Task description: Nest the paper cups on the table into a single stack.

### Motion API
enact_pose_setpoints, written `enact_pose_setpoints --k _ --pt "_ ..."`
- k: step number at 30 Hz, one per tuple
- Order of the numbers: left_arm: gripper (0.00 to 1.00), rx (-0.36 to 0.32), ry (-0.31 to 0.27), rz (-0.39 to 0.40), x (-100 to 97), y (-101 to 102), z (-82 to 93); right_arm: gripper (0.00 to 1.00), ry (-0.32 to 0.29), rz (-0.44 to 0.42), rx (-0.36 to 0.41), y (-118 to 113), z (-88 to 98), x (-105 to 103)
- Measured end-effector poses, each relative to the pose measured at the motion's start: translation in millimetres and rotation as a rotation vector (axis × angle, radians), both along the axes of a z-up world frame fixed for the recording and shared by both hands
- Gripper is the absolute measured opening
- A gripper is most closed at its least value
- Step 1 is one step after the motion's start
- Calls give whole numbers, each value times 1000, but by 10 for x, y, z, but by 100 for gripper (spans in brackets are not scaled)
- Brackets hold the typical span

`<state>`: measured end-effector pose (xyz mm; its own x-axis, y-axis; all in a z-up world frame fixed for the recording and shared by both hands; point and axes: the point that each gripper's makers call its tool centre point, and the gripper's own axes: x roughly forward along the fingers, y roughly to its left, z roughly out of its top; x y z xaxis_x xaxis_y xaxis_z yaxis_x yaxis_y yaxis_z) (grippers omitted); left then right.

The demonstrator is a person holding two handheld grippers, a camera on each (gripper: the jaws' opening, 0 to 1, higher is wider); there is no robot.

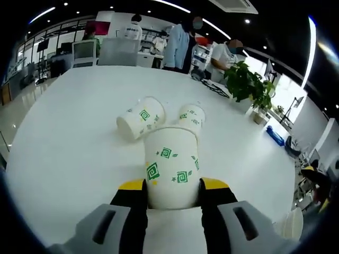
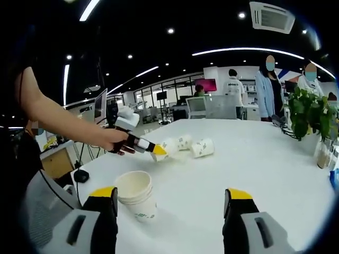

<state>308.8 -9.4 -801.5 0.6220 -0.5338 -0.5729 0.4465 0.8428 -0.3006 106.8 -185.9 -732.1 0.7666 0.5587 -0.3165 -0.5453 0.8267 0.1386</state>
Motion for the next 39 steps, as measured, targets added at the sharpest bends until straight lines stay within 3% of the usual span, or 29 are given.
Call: enact_pose_setpoints --k 11,27,39 --pt "37 -27 -26 -51 -389 -41 179 82 -14 -1 40 8 127 0" --pt "37 -63 -144 -173 -780 -134 717 79 -48 80 41 205 423 93" --pt "37 -92 -211 -184 -1097 -108 1032 76 -69 111 84 299 616 118"
